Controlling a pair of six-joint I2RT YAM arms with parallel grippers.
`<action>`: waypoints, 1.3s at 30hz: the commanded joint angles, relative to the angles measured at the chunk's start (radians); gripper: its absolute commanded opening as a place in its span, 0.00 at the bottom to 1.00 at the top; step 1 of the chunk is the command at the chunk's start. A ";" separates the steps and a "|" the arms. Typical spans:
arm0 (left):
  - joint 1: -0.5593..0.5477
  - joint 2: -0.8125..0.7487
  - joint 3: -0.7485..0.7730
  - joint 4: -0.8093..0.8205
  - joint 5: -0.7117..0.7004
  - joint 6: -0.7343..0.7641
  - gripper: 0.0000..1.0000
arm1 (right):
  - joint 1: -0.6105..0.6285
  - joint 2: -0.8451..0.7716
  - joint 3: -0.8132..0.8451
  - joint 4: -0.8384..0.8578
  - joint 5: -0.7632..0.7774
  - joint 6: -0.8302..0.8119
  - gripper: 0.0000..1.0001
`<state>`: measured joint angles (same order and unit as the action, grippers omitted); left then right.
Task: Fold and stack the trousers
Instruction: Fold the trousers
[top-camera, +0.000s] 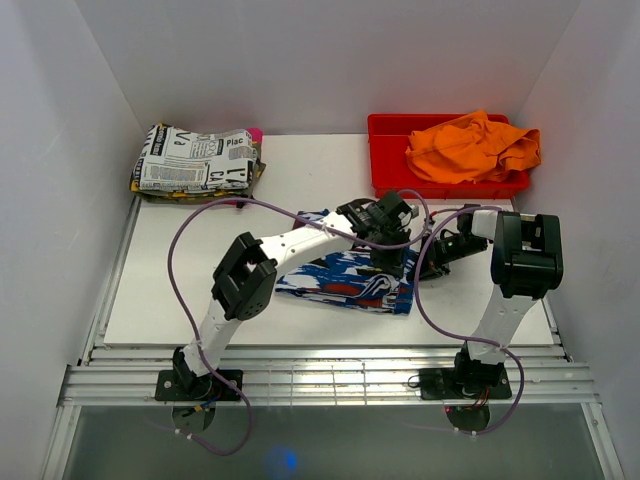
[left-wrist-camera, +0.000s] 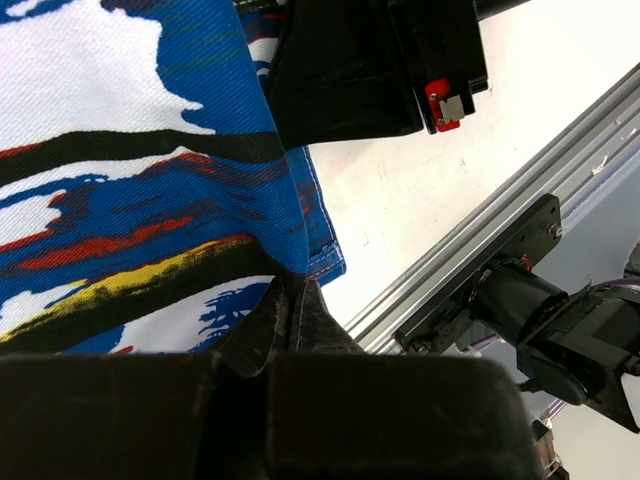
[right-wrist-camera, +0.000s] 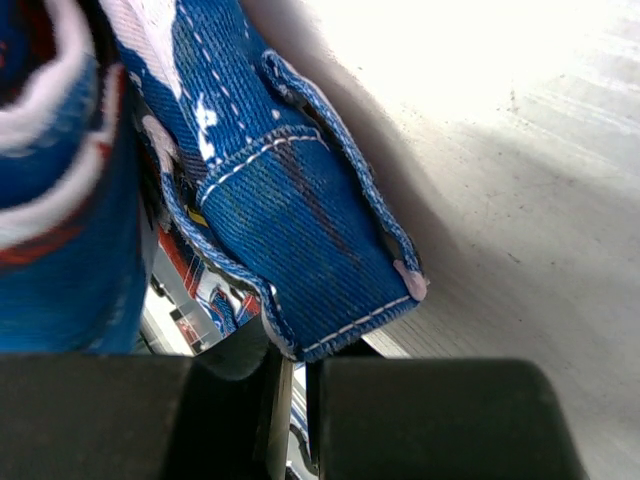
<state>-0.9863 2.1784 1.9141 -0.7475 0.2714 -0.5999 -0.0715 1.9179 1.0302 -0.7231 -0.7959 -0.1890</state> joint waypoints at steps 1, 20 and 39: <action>-0.031 -0.009 0.048 0.060 0.054 -0.034 0.00 | 0.010 0.010 -0.012 0.028 -0.022 0.006 0.08; -0.072 0.076 0.076 0.102 0.091 -0.072 0.08 | 0.010 0.030 0.005 0.033 -0.023 0.013 0.08; 0.135 -0.186 -0.138 0.094 0.199 0.106 0.91 | -0.174 -0.008 0.399 -0.441 0.179 -0.309 0.56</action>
<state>-0.9012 2.1723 1.8099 -0.6582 0.4267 -0.5697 -0.2512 1.9617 1.3750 -1.0069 -0.6315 -0.4034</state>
